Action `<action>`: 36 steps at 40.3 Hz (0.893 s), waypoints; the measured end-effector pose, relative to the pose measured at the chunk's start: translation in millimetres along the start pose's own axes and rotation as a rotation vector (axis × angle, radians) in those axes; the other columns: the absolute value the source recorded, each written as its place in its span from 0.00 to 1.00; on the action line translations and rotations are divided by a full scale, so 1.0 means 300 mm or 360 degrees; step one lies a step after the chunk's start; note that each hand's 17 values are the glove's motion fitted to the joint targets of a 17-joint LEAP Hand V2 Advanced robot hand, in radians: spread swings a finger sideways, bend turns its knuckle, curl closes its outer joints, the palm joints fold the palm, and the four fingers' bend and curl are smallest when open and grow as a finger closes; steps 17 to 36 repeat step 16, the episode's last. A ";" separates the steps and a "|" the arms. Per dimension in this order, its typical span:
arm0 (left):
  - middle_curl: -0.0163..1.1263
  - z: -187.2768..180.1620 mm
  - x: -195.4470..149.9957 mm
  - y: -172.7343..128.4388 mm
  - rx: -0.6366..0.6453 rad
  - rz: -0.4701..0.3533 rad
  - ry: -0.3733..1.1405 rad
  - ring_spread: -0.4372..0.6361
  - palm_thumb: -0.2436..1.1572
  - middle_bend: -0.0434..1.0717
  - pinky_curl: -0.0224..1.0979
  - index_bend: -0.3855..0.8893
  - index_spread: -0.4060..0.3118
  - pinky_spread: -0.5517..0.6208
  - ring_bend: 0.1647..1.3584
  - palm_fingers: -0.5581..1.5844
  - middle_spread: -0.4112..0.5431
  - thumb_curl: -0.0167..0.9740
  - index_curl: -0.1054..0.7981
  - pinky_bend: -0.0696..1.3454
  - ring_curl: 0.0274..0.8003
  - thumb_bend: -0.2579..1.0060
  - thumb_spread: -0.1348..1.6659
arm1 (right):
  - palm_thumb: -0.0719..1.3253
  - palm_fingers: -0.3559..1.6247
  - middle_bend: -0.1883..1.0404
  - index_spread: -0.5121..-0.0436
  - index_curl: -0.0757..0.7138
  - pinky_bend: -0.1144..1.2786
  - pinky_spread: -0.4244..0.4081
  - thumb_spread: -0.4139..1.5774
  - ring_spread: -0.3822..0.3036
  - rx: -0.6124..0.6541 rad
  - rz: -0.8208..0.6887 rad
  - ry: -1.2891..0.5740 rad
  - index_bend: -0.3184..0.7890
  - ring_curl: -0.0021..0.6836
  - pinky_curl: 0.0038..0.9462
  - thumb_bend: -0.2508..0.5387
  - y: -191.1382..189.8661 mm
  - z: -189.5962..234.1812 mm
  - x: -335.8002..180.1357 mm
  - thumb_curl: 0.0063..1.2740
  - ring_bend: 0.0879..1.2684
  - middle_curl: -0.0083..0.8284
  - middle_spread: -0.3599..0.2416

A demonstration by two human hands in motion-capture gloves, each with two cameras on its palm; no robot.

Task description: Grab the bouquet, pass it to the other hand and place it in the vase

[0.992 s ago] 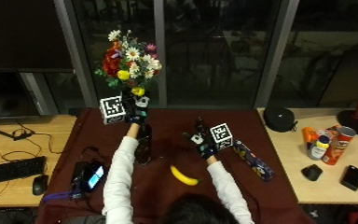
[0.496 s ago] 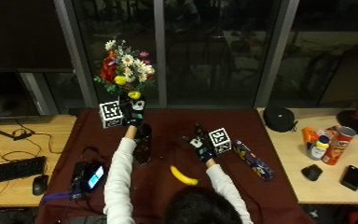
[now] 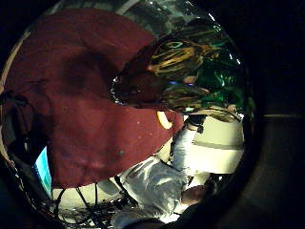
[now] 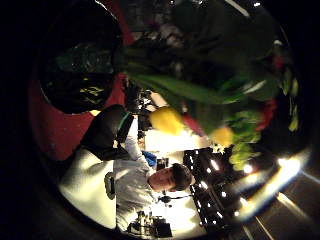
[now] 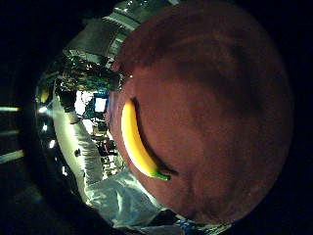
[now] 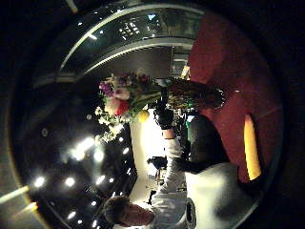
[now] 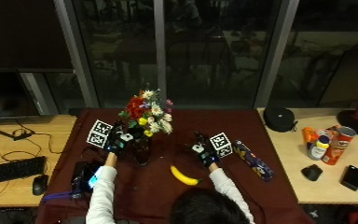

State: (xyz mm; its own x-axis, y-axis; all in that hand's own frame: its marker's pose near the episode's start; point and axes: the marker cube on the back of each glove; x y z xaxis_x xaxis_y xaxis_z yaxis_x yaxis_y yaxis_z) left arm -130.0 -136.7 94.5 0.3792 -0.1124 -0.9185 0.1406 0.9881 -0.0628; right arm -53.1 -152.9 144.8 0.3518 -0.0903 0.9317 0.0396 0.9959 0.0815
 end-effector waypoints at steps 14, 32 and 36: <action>0.23 -0.081 0.036 0.020 -0.0047 0.0064 0.0315 0.88 0.63 0.17 0.26 0.39 0.70 0.92 0.17 0.16 0.85 0.61 0.34 0.20 0.30 0.24 0.61 | 0.57 0.17 0.30 0.32 0.40 0.42 0.81 0.72 0.66 -0.0067 -0.0079 0.0012 0.43 0.41 0.34 0.29 0.004 -0.015 0.051 0.37 0.24 0.34 0.61; 0.23 -0.088 0.030 0.011 -0.0040 0.0049 0.0360 0.89 0.63 0.17 0.26 0.39 0.70 0.93 0.16 0.16 0.84 0.62 0.34 0.20 0.30 0.24 0.62 | 0.57 0.17 0.30 0.32 0.40 0.41 0.81 0.72 0.66 -0.0044 -0.0097 0.0048 0.43 0.41 0.34 0.29 0.008 -0.016 0.048 0.37 0.24 0.34 0.61; 0.23 -0.088 0.030 0.011 -0.0040 0.0049 0.0360 0.89 0.63 0.17 0.26 0.39 0.70 0.93 0.16 0.16 0.84 0.62 0.34 0.20 0.30 0.24 0.62 | 0.57 0.17 0.30 0.32 0.40 0.41 0.81 0.72 0.66 -0.0044 -0.0097 0.0048 0.43 0.41 0.34 0.29 0.008 -0.016 0.048 0.37 0.24 0.34 0.61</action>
